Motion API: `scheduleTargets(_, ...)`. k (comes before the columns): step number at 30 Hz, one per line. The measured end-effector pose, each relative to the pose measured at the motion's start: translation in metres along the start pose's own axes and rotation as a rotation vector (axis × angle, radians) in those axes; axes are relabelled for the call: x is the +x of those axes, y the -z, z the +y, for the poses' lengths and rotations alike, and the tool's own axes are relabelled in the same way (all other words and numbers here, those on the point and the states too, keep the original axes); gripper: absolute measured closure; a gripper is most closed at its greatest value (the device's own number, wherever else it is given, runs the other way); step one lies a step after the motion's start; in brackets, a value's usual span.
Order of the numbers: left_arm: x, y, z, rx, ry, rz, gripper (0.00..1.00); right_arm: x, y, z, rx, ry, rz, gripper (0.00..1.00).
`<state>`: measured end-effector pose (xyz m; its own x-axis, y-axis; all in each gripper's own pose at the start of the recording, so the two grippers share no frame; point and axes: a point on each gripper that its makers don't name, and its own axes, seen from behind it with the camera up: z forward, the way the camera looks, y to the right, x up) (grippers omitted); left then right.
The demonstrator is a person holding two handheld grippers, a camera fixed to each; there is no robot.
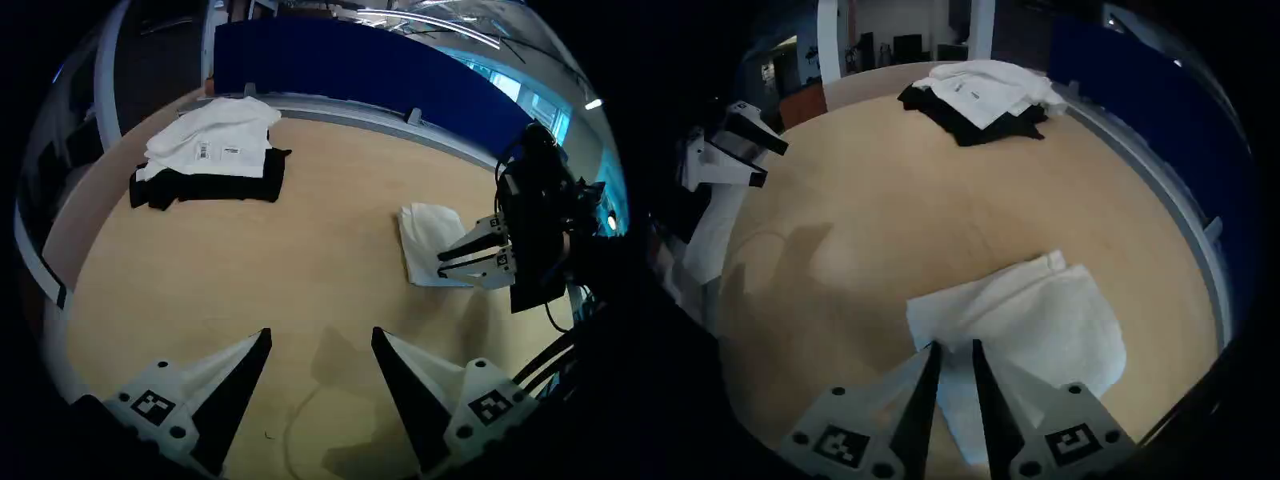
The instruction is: Fold towel
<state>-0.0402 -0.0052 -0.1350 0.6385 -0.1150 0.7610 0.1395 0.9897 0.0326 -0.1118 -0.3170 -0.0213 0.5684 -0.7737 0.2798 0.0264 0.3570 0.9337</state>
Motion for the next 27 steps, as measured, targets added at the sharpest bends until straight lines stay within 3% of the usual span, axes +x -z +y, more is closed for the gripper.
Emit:
scheduleTargets(5,0.001,0.000,0.000,0.000,-0.002,0.000,0.07,0.000,0.006,0.004,-0.004,-0.006,0.006,0.30)
scheduleTargets(9,0.003,0.001,0.001,0.000,-0.003,0.000,0.07,0.001,0.010,0.005,-0.007,-0.019,0.013,0.16)
scheduleTargets(20,0.004,0.001,0.005,-0.006,-0.015,0.001,0.07,-0.004,0.028,0.017,-0.056,-0.046,0.034,0.14)
scheduleTargets(27,0.007,0.000,0.007,-0.010,-0.025,0.002,0.07,-0.026,0.043,0.022,-0.081,-0.079,0.012,0.14)
